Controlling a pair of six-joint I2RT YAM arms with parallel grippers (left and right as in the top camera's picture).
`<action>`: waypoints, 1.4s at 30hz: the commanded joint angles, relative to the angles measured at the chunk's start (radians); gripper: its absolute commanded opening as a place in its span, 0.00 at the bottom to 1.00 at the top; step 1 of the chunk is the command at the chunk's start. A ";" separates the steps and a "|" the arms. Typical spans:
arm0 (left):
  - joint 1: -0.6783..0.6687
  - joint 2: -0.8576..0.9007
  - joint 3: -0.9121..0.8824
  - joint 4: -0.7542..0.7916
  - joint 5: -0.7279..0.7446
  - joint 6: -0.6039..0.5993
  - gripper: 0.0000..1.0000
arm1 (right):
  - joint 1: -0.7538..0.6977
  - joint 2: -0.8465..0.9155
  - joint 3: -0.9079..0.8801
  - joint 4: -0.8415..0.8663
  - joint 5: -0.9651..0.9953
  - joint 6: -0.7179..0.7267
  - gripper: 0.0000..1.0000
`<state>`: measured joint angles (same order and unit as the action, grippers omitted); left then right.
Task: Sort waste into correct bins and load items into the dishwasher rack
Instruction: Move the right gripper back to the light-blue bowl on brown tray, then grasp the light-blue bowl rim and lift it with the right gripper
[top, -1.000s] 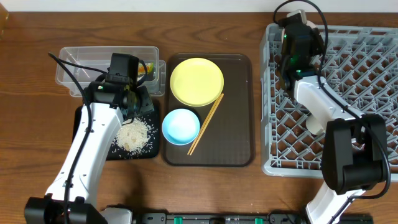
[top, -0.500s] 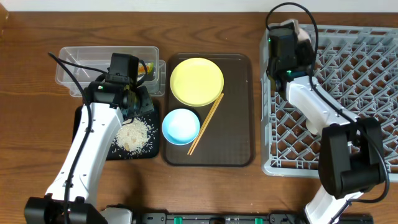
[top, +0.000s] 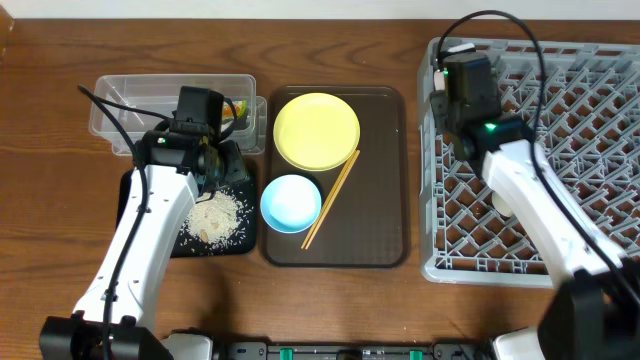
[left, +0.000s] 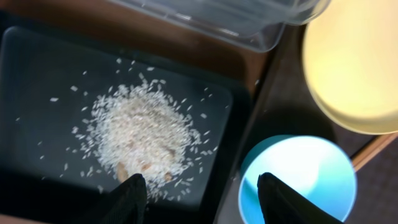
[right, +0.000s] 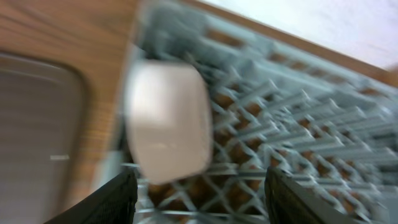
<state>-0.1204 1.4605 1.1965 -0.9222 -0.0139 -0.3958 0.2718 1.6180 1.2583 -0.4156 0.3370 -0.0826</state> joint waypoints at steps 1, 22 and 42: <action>0.007 -0.004 0.000 -0.035 -0.102 -0.019 0.60 | 0.044 -0.045 0.004 -0.024 -0.392 0.027 0.63; 0.199 -0.004 0.000 -0.106 -0.154 -0.160 0.66 | 0.398 0.240 0.004 -0.144 -0.646 0.230 0.48; 0.199 -0.004 0.000 -0.109 -0.151 -0.160 0.65 | 0.378 0.235 0.019 -0.075 -0.481 0.358 0.01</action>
<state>0.0742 1.4605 1.1965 -1.0252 -0.1631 -0.5472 0.6899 1.9347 1.2598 -0.4953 -0.1852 0.2607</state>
